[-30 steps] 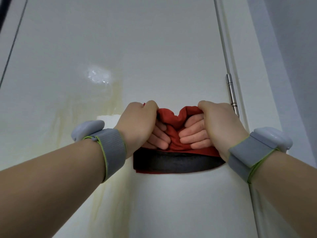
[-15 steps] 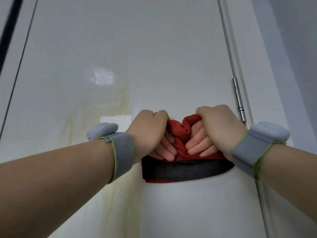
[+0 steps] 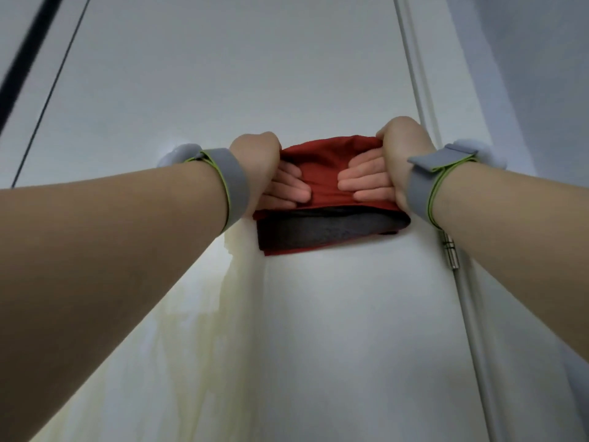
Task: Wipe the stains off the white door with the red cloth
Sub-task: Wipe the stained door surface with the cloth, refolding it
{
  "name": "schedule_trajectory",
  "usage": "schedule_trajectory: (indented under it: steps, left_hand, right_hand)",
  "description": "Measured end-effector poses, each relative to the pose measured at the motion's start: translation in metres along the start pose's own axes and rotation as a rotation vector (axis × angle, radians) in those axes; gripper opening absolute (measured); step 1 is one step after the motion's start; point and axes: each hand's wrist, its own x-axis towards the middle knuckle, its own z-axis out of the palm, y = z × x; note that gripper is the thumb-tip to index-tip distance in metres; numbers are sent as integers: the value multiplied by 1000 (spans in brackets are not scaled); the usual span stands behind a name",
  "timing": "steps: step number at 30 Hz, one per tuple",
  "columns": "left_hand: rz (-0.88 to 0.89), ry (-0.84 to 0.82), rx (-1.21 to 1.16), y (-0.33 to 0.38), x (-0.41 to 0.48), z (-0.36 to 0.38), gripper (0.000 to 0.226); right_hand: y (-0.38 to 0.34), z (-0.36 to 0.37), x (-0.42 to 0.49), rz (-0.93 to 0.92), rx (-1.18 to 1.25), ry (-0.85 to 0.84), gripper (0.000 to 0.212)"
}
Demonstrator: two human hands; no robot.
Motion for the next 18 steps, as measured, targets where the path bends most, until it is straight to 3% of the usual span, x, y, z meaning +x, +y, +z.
schedule_trajectory:
  steps: [3,8,18]
  left_hand:
    - [7,12,-36,-1,-1,-1,52]
    - [65,73,-72,-10,-5,5,48]
    - [79,117,15,-28,-17,13,46]
  right_hand:
    - [5,-4,3,-11,61,58,59]
    - [15,1,-10,-54,203,-50,59]
    - [40,22,-37,-73,155,5,49]
